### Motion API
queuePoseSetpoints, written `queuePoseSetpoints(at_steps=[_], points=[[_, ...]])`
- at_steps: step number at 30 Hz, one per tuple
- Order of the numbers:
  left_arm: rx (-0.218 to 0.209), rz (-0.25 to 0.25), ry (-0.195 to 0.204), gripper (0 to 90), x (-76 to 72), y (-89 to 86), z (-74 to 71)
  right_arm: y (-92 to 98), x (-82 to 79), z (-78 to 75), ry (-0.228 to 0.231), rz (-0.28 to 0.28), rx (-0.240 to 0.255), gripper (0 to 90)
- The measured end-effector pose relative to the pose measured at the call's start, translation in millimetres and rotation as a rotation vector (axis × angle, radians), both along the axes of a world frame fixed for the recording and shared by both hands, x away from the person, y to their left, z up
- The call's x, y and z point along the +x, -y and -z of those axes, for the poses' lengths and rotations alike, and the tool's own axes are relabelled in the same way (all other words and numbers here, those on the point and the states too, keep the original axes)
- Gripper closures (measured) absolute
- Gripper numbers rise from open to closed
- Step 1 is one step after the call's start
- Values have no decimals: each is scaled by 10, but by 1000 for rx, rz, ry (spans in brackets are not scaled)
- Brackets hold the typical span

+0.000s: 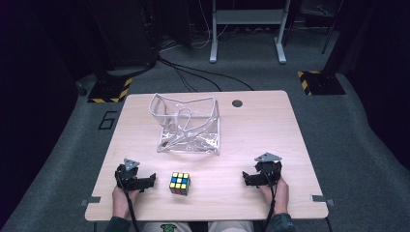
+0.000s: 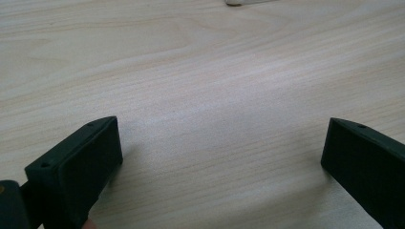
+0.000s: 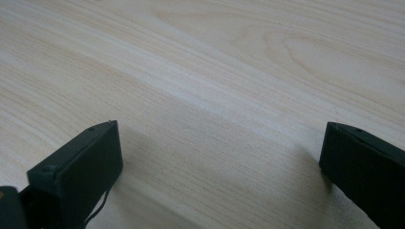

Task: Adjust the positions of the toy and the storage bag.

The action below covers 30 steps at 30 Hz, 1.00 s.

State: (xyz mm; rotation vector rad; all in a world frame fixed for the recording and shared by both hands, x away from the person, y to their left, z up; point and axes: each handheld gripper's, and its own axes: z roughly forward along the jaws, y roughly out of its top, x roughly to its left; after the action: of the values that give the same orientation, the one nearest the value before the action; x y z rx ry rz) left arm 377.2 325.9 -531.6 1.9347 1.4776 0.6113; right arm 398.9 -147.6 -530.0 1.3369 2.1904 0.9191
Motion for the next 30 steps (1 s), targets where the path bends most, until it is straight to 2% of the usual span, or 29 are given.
queuePoseSetpoints(at_steps=[30], points=[[2,1,1,4,3,0,-3,-8,-3,-4,-8,26,5,3]])
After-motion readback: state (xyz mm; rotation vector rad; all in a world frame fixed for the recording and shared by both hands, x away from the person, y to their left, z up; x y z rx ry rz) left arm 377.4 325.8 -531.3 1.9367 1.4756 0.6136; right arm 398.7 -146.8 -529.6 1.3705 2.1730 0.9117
